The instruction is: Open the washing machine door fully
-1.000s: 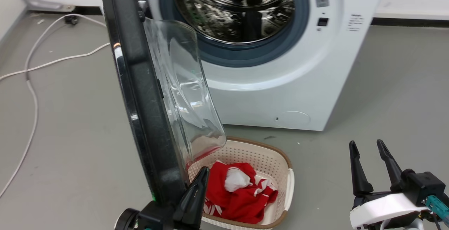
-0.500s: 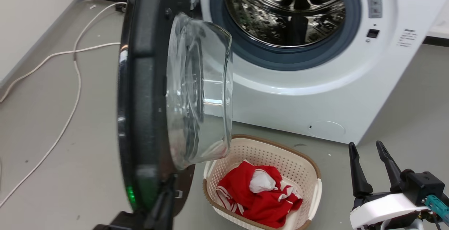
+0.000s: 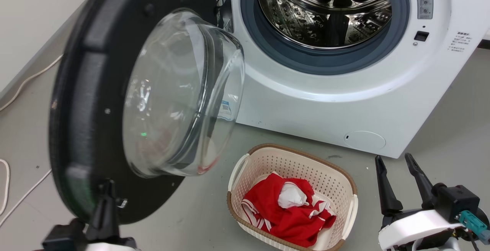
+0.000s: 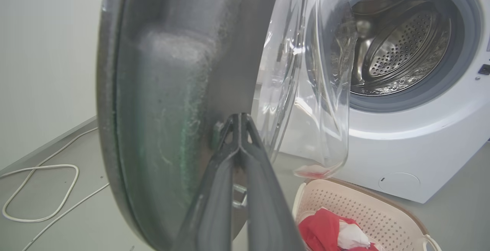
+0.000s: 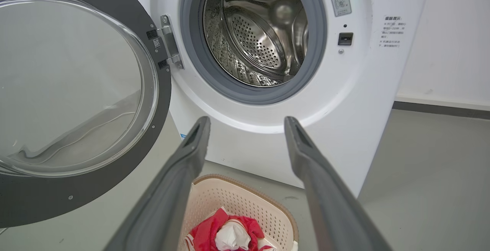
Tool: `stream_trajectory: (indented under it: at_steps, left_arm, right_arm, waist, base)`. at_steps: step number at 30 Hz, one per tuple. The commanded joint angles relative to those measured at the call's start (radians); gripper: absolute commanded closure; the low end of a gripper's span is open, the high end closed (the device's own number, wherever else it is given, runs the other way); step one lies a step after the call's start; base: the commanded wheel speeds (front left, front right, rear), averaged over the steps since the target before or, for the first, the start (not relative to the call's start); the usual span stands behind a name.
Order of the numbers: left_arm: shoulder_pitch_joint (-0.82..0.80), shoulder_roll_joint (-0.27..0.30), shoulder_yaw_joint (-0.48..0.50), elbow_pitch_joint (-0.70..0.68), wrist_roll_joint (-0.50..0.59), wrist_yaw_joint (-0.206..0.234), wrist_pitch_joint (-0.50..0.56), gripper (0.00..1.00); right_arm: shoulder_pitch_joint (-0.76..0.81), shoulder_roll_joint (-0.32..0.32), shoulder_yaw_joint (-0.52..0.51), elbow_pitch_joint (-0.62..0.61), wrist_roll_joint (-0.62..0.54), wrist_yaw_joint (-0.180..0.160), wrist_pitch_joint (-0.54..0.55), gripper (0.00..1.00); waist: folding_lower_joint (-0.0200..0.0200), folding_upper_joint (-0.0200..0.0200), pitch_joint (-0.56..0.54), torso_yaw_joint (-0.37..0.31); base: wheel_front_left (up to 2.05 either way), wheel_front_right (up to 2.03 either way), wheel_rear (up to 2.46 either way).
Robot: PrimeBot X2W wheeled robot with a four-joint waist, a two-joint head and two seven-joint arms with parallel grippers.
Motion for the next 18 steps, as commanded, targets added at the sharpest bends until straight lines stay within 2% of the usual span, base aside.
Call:
stream_trajectory:
  at_steps: [1,5,18]
  left_arm:
    - [-0.018,0.012,0.026,0.015,-0.008,0.01,-0.011,1.0]
    - [-0.05,0.026,0.079,0.067,-0.036,0.011,-0.029,1.0]
    - [-0.182,0.121,0.27,0.304,-0.131,-0.034,-0.059,1.0]
  right_arm:
    - [-0.001,0.002,0.002,-0.008,-0.006,0.0,0.004,0.0]
    - [-0.003,0.002,0.001,-0.015,-0.009,0.0,0.012,0.0]
    - [-0.027,0.002,0.005,-0.028,-0.018,0.0,0.023,0.0]
  waist:
    - [0.0,0.0,0.005,-0.003]
    - [0.0,0.0,0.017,-0.008]
    - [0.0,0.0,0.05,-0.045]
  base:
    - [0.0,0.0,0.0]
    - [0.0,0.0,0.0]
    - [0.0,0.0,0.0]
